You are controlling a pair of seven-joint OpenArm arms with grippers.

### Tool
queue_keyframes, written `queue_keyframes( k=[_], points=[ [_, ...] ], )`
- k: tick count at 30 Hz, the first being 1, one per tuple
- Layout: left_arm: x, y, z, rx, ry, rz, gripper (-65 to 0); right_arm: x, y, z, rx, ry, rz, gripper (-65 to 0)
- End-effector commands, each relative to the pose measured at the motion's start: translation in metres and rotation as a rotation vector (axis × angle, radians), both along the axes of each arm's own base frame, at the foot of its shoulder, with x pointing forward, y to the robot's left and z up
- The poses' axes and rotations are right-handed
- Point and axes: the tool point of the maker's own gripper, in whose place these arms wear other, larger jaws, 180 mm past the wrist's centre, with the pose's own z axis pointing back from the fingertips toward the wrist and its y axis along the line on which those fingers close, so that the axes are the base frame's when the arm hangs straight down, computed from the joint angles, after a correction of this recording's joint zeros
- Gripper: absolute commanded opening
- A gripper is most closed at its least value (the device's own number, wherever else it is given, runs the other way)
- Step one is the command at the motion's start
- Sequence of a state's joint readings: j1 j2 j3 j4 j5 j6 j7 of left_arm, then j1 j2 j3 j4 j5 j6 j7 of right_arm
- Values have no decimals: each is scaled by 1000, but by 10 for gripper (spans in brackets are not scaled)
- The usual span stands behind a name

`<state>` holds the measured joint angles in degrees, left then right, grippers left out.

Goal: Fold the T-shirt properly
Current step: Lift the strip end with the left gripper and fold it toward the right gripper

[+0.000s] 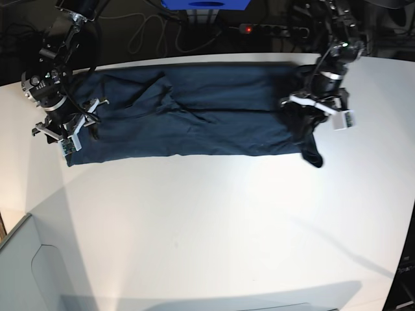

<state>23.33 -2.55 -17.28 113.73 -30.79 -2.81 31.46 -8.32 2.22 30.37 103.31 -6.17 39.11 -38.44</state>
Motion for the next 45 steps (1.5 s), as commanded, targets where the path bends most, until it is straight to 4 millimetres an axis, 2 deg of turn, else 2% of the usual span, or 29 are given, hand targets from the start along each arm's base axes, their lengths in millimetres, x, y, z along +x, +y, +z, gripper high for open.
queue_keyframes(
  k=[1,6,11,18,23,26,34,41,45],
  points=[
    [5,-11,11,-27,-45,-11,-650,4,3,10,2,-40,24,-329],
    [10,-79,9,-154,-18,-102,-650,1,5,7,8,-31,22,-329],
    [11,-137,9,-237,15,-202,-650,1,4,7,7,-31,22,-329],
    [6,-183,-11,-265,88,-309,-650,0,3,7,2,-29,23,-329],
    [3,-213,-16,-274,105,-395,-650,0,3,7,1,-28,22,-329],
    [4,-225,-20,-270,114,-432,-650,0,3,7,0,-28,22,-329],
    [14,-232,-28,-270,129,-433,-650,0,2,6,0,-25,22,-329],
    [23,-234,-19,-268,100,-438,-650,0,2,5,0,-24,22,-329],
    [19,-249,-17,-266,95,-490,-650,0,2,5,1,-22,22,-329]
  ],
)
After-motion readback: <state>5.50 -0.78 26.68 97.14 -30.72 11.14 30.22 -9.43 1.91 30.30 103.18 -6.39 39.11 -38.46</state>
